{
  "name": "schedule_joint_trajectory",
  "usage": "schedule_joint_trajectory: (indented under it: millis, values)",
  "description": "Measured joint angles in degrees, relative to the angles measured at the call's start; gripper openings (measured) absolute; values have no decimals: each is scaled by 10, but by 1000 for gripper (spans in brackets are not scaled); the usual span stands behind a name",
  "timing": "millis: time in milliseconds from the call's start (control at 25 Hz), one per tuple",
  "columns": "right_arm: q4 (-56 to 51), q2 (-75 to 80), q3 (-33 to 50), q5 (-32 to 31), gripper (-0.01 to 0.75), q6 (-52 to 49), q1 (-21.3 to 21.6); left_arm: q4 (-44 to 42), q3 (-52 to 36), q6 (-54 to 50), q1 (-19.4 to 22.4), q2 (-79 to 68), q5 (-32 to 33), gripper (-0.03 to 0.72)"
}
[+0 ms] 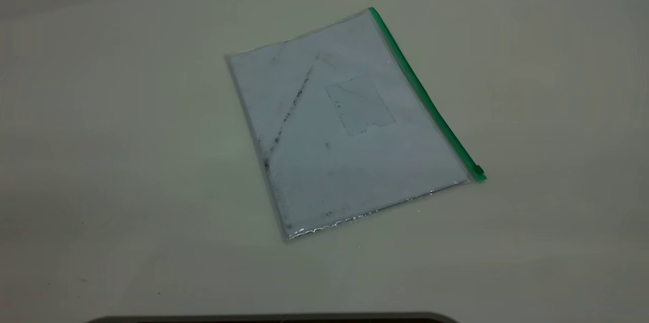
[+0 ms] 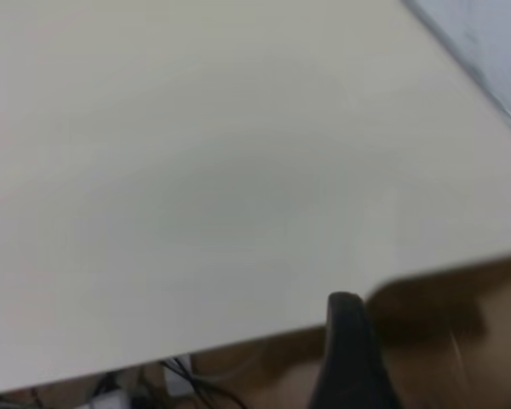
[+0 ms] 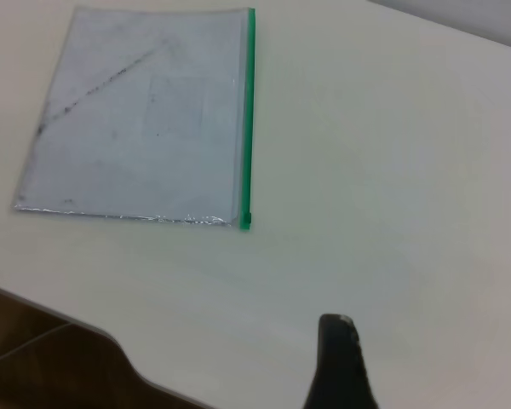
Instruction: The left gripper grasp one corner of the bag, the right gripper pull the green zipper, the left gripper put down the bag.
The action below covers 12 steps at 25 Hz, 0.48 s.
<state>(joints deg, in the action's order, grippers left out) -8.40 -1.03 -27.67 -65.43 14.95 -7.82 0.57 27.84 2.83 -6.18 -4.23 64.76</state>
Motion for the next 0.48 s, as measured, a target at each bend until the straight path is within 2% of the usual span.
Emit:
schedule_joint_trajectory:
  millis: [80, 200, 480]
  values:
    - [0, 0, 0, 0, 585, 0, 0, -6, 0, -10, 34, 24, 0, 581]
    - [0, 0, 0, 0, 585, 0, 0, -14, 0, -24, 61, 49, 1, 581]
    - [0, 0, 0, 0, 585, 0, 0, -11, 0, -28, 67, 53, 2, 581]
